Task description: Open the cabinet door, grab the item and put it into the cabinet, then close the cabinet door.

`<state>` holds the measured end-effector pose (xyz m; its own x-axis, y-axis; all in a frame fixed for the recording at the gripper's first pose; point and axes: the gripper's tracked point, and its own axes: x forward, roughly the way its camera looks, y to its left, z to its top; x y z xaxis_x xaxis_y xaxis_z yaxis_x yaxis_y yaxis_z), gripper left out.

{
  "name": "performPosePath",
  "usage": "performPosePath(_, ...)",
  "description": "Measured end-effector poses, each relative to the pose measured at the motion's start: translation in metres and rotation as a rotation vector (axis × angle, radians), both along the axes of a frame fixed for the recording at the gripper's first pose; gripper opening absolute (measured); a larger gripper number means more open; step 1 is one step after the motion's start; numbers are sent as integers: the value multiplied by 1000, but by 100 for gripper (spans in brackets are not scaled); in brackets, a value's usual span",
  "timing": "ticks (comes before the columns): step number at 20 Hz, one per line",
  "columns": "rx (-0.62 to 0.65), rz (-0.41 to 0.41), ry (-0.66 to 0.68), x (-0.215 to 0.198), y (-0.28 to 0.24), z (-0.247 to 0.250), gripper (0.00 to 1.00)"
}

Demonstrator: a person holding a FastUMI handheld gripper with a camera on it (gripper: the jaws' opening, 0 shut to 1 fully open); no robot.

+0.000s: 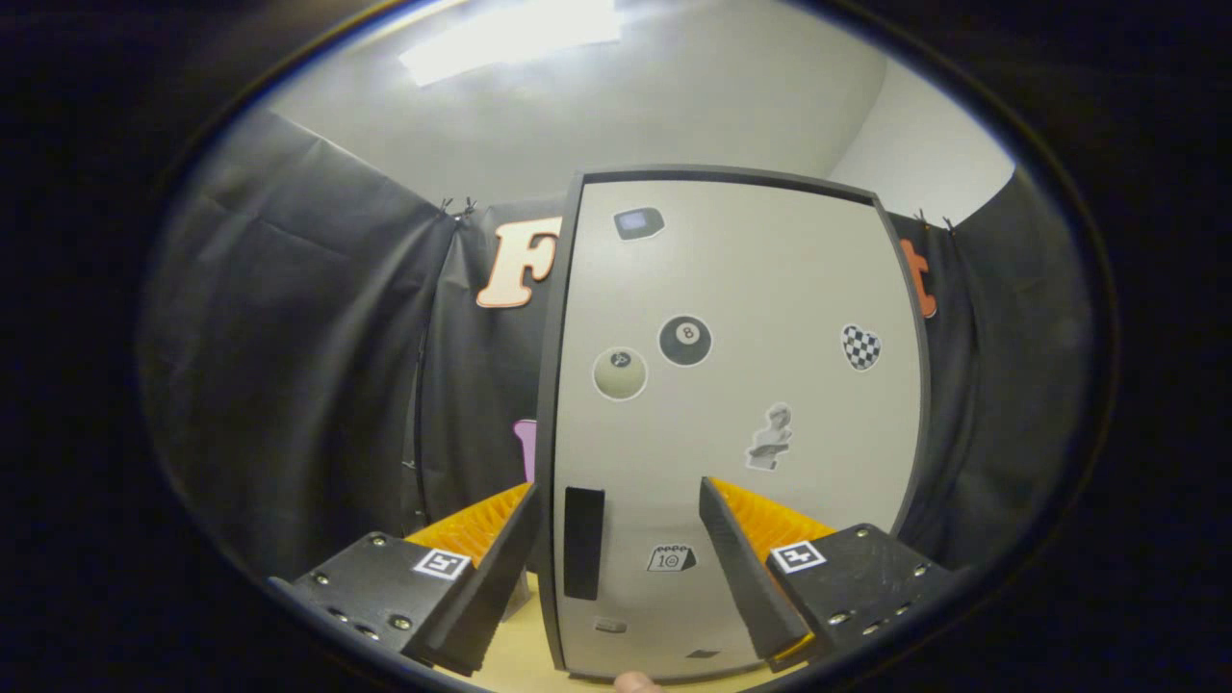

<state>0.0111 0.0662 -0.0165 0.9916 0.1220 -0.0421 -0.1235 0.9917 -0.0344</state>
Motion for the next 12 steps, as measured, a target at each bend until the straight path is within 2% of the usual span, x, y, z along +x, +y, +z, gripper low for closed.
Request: performPosePath(12, -81, 30, 57, 19, 22, -35, 98)
